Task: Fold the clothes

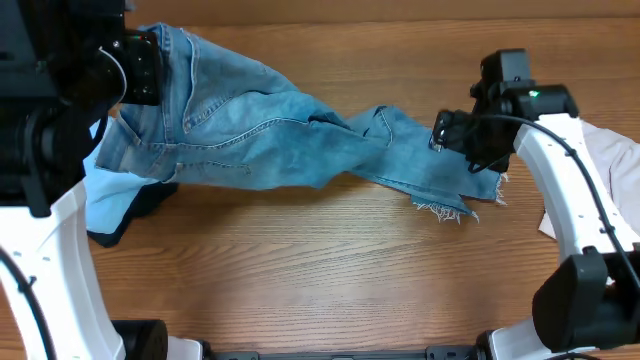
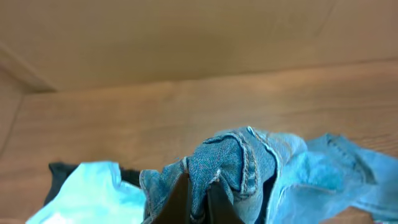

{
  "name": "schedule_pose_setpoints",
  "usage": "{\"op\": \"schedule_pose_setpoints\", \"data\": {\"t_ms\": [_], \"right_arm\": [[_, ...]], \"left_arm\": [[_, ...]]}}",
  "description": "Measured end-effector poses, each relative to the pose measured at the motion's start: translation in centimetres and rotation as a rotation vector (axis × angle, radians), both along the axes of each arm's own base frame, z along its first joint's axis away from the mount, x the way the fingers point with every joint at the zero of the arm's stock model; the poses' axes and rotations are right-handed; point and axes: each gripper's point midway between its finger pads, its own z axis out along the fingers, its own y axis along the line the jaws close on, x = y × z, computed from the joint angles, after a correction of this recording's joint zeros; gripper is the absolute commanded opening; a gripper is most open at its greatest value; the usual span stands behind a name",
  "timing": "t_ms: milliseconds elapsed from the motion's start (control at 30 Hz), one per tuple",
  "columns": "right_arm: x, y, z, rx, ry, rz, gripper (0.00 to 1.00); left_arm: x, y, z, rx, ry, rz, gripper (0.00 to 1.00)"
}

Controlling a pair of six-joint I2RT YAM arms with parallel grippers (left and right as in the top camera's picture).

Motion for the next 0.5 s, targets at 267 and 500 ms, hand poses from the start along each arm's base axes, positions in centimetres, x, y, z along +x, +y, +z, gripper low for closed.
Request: {"op": "schedule_pose_setpoints", "data": {"t_ms": [267,500], "right_arm": [[-1.5,-7.5,-6.4,-0.093,0.143,-0.261,0.94],[-2.2,-11.9,-8.7,-0.068,0.114,-0.352,0.90]], "left_arm": [[1.1,0.2,-2.2,0.010,0.075,0.011,0.04],[1.0,0.2,-2.4,0.010,0.084,0.011,0.05]]}}
